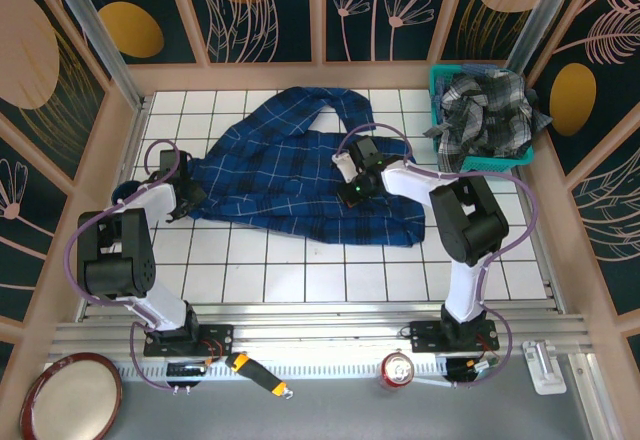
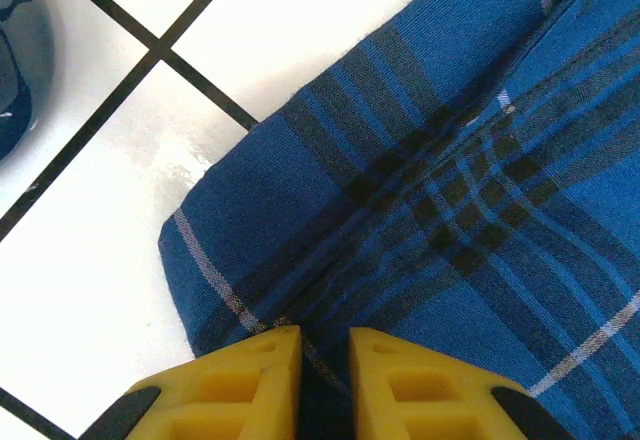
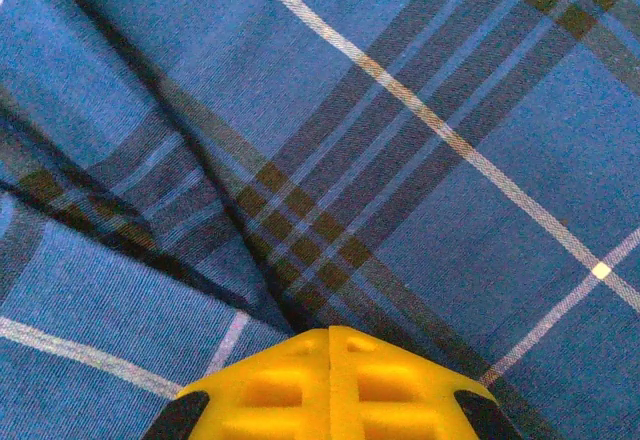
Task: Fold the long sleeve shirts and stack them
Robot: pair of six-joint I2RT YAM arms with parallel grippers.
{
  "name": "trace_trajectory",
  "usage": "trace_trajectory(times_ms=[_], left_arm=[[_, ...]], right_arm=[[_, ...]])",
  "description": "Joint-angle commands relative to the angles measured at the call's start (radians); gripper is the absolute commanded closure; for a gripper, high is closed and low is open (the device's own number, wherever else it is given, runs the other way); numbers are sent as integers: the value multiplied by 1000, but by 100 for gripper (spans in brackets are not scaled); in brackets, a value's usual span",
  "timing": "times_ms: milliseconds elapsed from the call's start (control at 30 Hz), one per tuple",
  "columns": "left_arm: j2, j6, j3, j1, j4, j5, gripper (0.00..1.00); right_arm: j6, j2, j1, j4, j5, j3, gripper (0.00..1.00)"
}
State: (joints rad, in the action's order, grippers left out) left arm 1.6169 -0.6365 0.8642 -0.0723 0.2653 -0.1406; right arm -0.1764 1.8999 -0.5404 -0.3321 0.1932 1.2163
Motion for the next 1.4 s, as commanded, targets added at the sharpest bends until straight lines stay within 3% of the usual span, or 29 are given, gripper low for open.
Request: trace_trajectory(times_ms=[0, 100, 167, 233, 333, 433, 667, 800, 1000, 1133, 1267, 1367], left_arm=[[-9, 14, 25, -8, 17, -13, 80], [-8, 14, 28, -8, 16, -8, 80], [-8, 14, 26, -9, 15, -8, 80], [-12, 14, 22, -9, 15, -6, 80], [-21, 17, 12, -9, 12, -15, 79], [-17, 20, 18, -9, 12, -12, 79], [-12, 21, 22, -9, 11, -11, 79], [-6, 21, 22, -9, 11, -12, 79], [-5, 23, 27, -10, 14, -16, 79], [-5, 23, 30, -8, 15, -16, 79], [2, 21, 32, -9, 14, -14, 79], [0, 19, 30, -9, 14, -16, 80]], right_arm=[[-89, -73, 14, -3, 21, 11, 100], [-123, -104, 23, -15, -12, 9, 98], [-141, -125, 23, -12, -84, -35, 64], [-59, -153, 38, -8, -224, -83, 46], [163, -187, 143, -100, -219, -109, 37], [266, -234, 182, -89, -231, -208, 31], [344, -211, 273, -22, -168, -300, 32], [335, -201, 274, 9, -117, -292, 41], [372, -214, 314, -20, -232, -273, 37], [365, -250, 360, 1, -246, -278, 37], [353, -212, 358, 9, -223, -255, 39], [351, -203, 344, 7, -273, -247, 39]])
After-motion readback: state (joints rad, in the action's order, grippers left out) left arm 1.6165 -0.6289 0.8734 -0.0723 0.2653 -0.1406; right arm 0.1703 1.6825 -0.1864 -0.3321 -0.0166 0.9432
